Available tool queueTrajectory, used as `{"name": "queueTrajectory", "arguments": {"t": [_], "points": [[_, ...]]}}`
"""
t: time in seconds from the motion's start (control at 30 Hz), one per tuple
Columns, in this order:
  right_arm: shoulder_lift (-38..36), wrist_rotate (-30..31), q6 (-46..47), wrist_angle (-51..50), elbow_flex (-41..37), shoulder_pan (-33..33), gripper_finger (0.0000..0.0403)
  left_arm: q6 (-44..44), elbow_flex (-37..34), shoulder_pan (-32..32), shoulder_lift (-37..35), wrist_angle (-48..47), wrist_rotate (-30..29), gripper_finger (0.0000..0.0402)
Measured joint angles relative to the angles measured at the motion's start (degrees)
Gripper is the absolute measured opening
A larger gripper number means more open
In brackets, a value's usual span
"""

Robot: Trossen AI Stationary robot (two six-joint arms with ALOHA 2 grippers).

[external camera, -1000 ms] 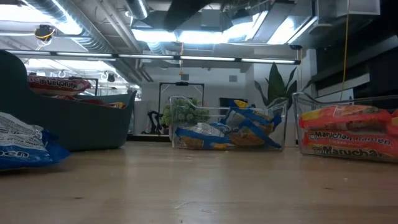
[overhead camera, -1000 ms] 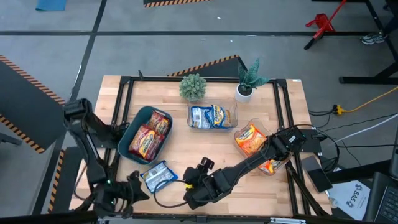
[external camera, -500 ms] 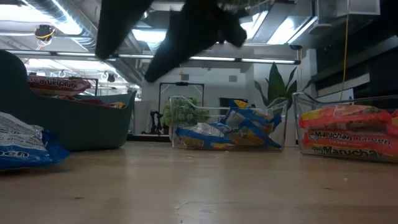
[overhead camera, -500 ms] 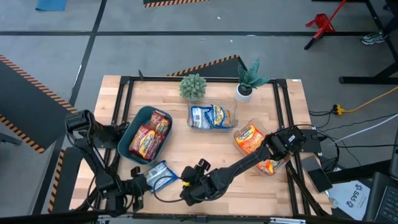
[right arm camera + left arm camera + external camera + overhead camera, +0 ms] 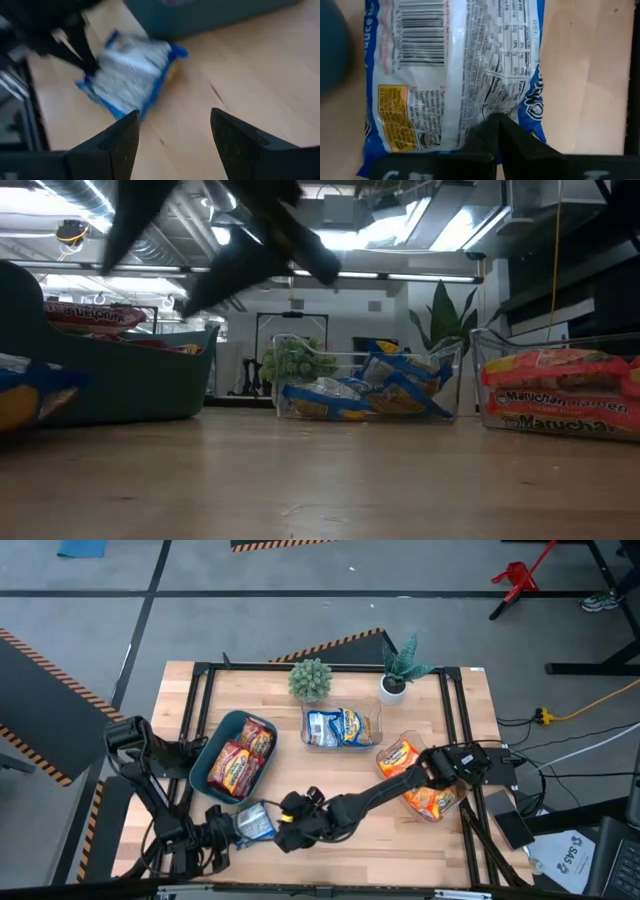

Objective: Sort Maruchan noodles
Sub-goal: Stack the blue noodle pack on top of the blue noodle pack in the left transparent bin

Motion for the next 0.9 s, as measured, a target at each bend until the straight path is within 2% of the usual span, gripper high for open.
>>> {"name": "queueTrajectory", "arguments": {"t": [0.3,0.53,0.73,0.9], "points": [[0.5,2.7,4.1,5.7,0.0,-1.4,0.0225,-0.6,-2.7,0.0,-0.1,5.4,-0.9,0.0000],[5.4,-4.4,4.3,16.2,0.0,-2.8,0.0229,-0.6,-2.8,0.1,0.0,5.3,-0.7,0.0000],[7.5,-4.7,5.6,15.8,0.0,-3.7,0.0278,-0.3,-2.8,0.1,0.0,5.4,-0.6,0.0000],[8.2,-7.8,6.2,20.5,0.0,-4.1,0.0321,-0.2,-2.8,0.2,0.1,5.4,-0.8,0.0000]]}}
